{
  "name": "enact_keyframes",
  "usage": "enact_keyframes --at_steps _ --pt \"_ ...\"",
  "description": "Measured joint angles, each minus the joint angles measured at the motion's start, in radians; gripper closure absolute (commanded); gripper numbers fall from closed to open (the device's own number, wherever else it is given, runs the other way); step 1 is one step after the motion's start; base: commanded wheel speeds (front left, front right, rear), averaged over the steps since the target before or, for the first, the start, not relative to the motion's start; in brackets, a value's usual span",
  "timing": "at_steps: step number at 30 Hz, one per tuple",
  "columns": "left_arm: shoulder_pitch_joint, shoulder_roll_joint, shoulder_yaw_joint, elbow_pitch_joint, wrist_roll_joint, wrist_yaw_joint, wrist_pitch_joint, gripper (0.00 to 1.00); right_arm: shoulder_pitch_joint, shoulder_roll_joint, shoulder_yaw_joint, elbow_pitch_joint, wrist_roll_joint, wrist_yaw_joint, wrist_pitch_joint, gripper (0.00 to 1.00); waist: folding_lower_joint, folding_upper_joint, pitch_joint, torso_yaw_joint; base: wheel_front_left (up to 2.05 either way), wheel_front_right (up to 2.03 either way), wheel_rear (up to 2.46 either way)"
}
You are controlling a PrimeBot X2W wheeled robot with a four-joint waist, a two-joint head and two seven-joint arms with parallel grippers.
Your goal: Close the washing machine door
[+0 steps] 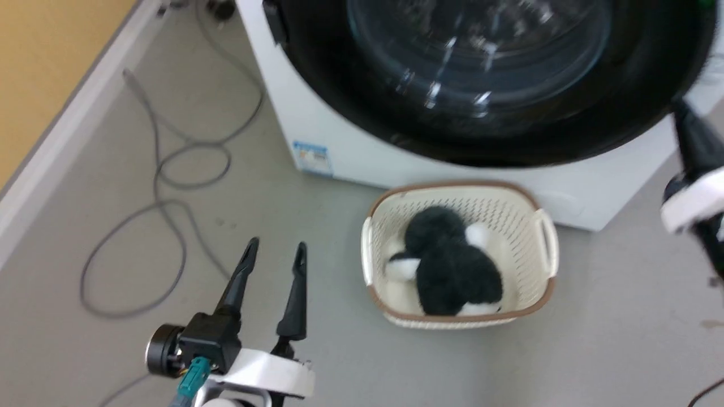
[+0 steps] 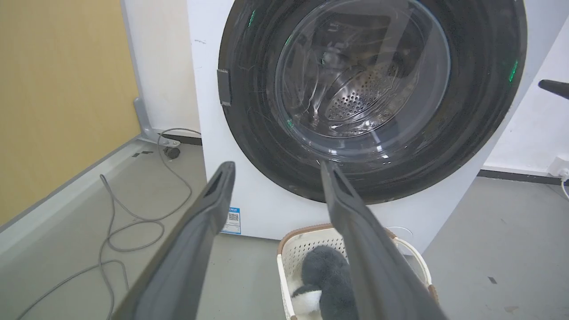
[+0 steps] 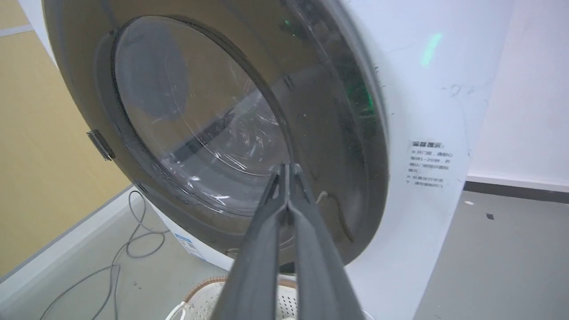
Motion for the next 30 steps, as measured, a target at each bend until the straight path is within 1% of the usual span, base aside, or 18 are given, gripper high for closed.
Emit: enact_keyframes --at_steps 5,8,9,12,17,21,22,23,26,30 --pt "0.032 0.0 0.04 0.02 0.01 -0.011 0.0 0.0 0.141 0.012 -0.035 -0.121 -0.018 0.0 -0.01 1.0 0.0 0.0 -0.067 -0.044 0.0 0.0 0.0" --pt "0.048 0.0 0.065 0.027 0.019 -0.016 0.0 0.0 0.247 0.041 -0.102 -0.213 -0.058 0.0 -0.012 1.0 0.0 0.0 -0.102 -0.072 0.0 0.0 0.0" --pt "0.061 0.0 0.078 0.03 0.019 -0.016 0.0 0.0 0.319 0.065 -0.145 -0.273 -0.109 0.0 -0.012 1.0 0.0 0.0 -0.124 -0.091 0.0 0.0 0.0" --pt "0.081 0.0 0.094 0.034 0.02 -0.024 0.0 0.0 0.427 0.117 -0.209 -0.35 -0.191 0.0 -0.012 1.0 0.0 0.0 -0.152 -0.119 0.0 0.0 0.0" --pt "0.102 0.0 0.107 0.052 0.027 -0.036 0.0 0.0 0.59 0.225 -0.326 -0.451 -0.315 0.0 -0.012 1.0 0.0 0.0 -0.192 -0.153 0.0 0.0 0.0" --pt "0.112 0.0 0.109 0.07 0.027 -0.042 0.0 0.0 0.698 0.31 -0.393 -0.509 -0.415 0.0 -0.012 1.0 -0.0001 0.0 -0.214 -0.17 0.0 0.0 0.0" --pt "0.115 -0.001 0.108 0.075 0.026 -0.043 0.0 0.0 0.719 0.334 -0.407 -0.517 -0.425 0.0 -0.012 0.8 0.0 0.0 -0.217 -0.172 0.0 0.0 0.0" --pt "0.116 0.0 0.107 0.083 0.027 -0.046 0.0 0.0 0.738 0.352 -0.417 -0.525 -0.445 0.0 -0.012 0.0 0.0 0.0 -0.22 -0.174 0.0 0.0 0.0" --pt "0.117 -0.001 0.1 0.101 0.029 -0.053 0.0 0.0 0.773 0.392 -0.444 -0.546 -0.491 0.0 -0.012 0.0 -0.0001 0.0 -0.227 -0.176 0.0 0.0 0.0" --pt "0.129 -0.001 0.087 0.121 0.037 -0.056 0.0 0.0 0.803 0.417 -0.459 -0.558 -0.536 0.0 -0.01 0.0 -0.0001 0.0 -0.236 -0.173 0.0 0.0 0.0"
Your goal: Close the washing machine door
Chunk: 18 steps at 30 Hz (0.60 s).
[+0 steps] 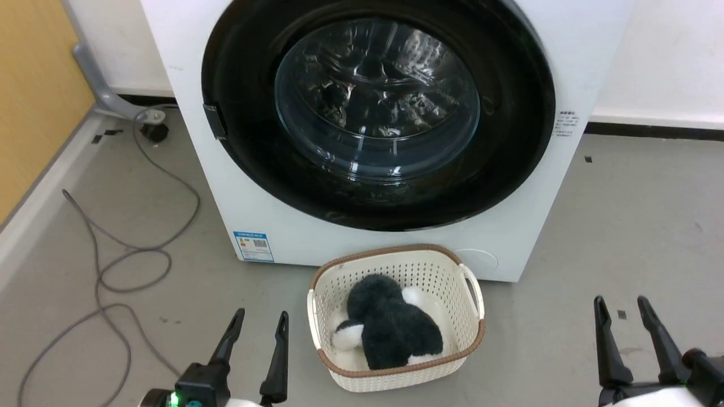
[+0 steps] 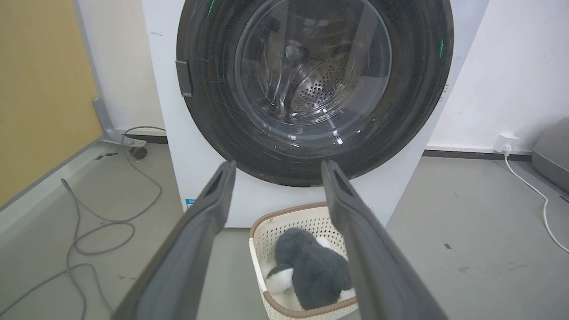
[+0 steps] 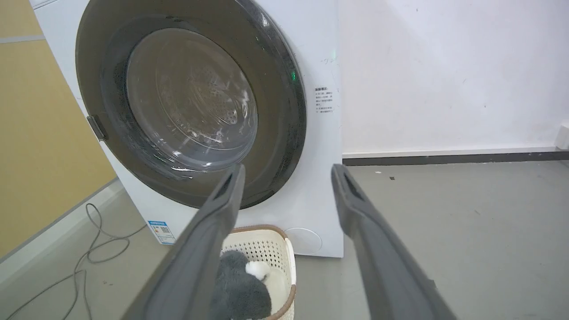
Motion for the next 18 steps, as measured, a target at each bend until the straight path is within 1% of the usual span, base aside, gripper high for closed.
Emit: enact_keyframes --at_steps 4,17,18 --pt "0.007 0.0 -0.014 0.005 0.0 0.002 0.0 0.0 0.017 0.019 -0.009 -0.001 -0.04 0.0 0.0 0.0 0.0 0.0 0.001 0.004 0.0 0.0 0.0" --pt "0.007 0.0 -0.022 0.003 0.014 0.013 0.0 0.0 0.024 0.039 -0.01 -0.001 -0.068 0.0 0.0 0.0 0.0 0.0 0.009 0.013 0.0 0.0 0.0" --pt "0.007 0.0 -0.021 0.002 0.009 0.015 0.0 1.0 0.024 0.039 -0.009 -0.001 -0.068 0.0 0.0 1.0 0.0 0.0 0.01 0.014 0.0 0.0 0.0"
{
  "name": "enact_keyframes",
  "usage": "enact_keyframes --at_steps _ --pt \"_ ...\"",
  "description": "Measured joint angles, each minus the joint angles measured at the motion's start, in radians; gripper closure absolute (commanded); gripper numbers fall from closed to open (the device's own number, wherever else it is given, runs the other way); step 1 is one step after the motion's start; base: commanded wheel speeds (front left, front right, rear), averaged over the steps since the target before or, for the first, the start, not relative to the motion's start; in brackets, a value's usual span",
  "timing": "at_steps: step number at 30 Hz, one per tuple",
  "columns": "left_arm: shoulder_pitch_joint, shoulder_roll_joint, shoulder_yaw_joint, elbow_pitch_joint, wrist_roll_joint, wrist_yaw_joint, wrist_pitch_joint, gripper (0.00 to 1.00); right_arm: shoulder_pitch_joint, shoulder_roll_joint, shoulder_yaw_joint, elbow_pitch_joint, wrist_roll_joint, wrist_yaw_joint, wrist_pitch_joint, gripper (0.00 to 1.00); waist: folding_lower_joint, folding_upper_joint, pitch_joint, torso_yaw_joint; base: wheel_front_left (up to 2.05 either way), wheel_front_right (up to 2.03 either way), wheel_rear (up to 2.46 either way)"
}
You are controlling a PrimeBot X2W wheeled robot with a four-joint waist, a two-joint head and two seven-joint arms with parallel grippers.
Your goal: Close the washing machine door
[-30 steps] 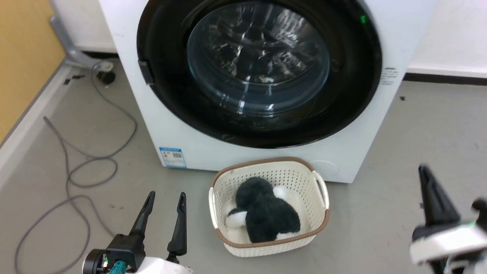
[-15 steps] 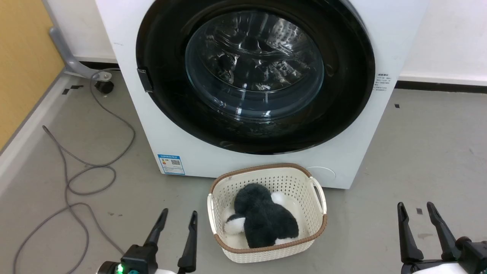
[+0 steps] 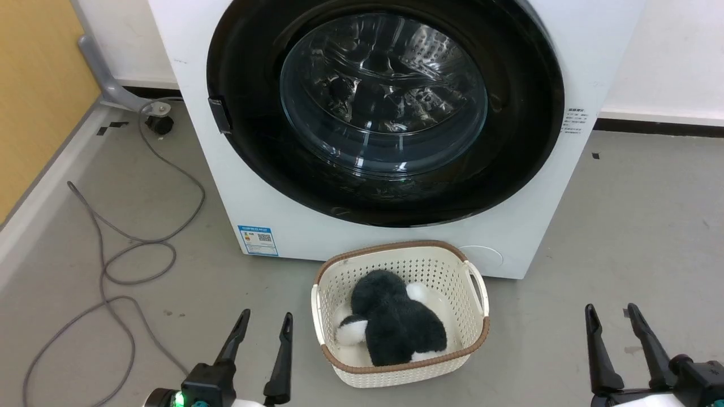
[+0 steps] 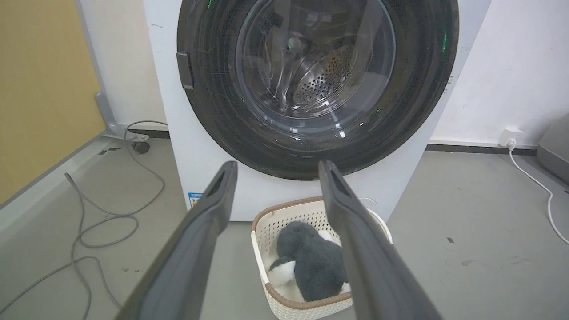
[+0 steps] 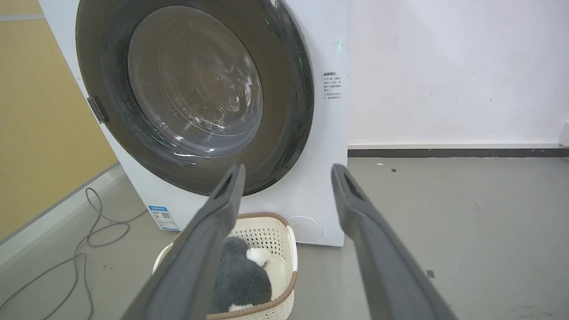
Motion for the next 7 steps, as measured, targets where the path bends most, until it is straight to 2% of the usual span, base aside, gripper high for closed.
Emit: enact_keyframes --at_steps 7 --pt "0.0 0.0 0.001 0.001 -0.002 0.0 0.003 1.0 0.0 0.0 -0.001 0.0 0.001 0.0 0.0 1.0 0.0001 0.0 0.001 -0.001 0.0 0.0 0.0"
